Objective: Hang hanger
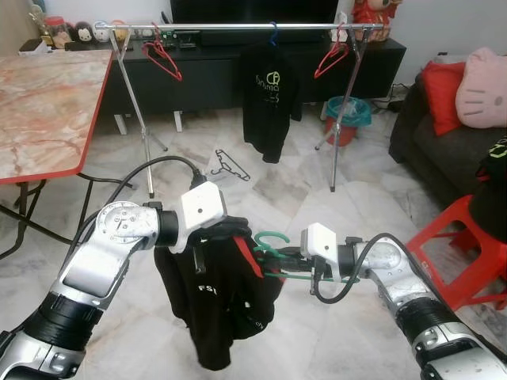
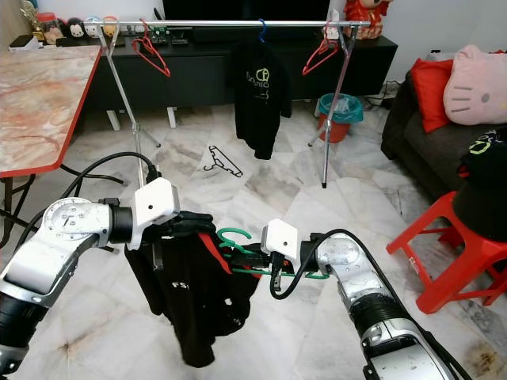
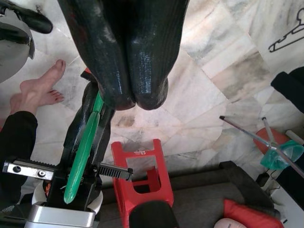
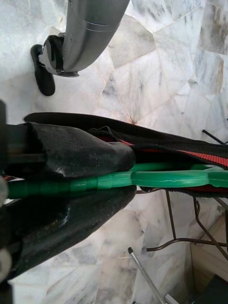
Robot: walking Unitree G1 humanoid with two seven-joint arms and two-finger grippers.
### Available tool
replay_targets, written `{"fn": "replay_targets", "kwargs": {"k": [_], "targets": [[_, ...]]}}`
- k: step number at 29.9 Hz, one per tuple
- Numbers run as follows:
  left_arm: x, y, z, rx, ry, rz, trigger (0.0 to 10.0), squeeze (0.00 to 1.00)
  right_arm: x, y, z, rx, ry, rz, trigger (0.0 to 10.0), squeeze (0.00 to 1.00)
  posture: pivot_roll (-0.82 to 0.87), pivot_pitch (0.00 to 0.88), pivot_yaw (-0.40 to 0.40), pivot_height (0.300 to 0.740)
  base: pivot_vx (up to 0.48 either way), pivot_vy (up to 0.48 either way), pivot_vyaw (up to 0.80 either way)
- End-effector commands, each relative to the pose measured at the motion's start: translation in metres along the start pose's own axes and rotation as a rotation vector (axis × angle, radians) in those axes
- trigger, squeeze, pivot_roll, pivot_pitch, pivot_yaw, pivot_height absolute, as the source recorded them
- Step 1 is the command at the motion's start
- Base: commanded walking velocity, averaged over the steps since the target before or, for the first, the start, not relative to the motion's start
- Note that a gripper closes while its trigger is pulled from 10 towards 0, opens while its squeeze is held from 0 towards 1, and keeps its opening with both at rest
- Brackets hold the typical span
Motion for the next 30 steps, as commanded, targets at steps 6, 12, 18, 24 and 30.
{"fn": "replay_targets", "kwargs": {"k": [6, 12, 18, 24, 30], "targets": [[0.003, 0.002, -0.002, -0.001, -0.012, 0.014, 10.0, 0.00, 0.001, 0.003, -0.003, -0.010, -0.001, -0.006, 10.0, 0.00, 0.08, 0.000, -0.049, 0.736, 0.000, 0.000, 0.00], [0.002, 0.008, -0.005, -0.043, -0.028, 0.007, 10.0, 0.00, 0.002, 0.004, -0.002, -0.017, 0.000, -0.010, 10.0, 0.00, 0.08, 0.000, -0.050, 0.736, 0.000, 0.000, 0.00], [0.003, 0.007, -0.008, -0.038, -0.024, 0.004, 10.0, 0.00, 0.002, 0.005, -0.003, -0.026, -0.005, -0.012, 10.0, 0.00, 0.08, 0.000, -0.050, 0.736, 0.000, 0.000, 0.00], [0.011, 0.000, -0.015, 0.006, -0.013, 0.019, 10.0, 0.00, -0.003, 0.015, -0.004, -0.142, -0.068, -0.036, 10.0, 0.00, 0.08, 0.000, -0.051, 0.736, 0.000, 0.000, 0.00], [0.015, -0.003, -0.019, 0.024, -0.006, 0.029, 10.0, 0.00, -0.003, 0.027, -0.007, -0.279, -0.099, -0.046, 10.0, 0.00, 0.08, 0.000, -0.052, 0.736, 0.000, 0.000, 0.00]]}}
Point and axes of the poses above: a point about 5 cm out from each wrist's last joint towards the gripper, its own z axis pointing out of the wrist towards the gripper, its own x axis along the axis of the wrist's last joint, y = z × x, the point moved 1 cm from there along z, pointing out of the wrist towards the gripper, and after that the axes turned 4 degrees about z, right-handed, at the moved point
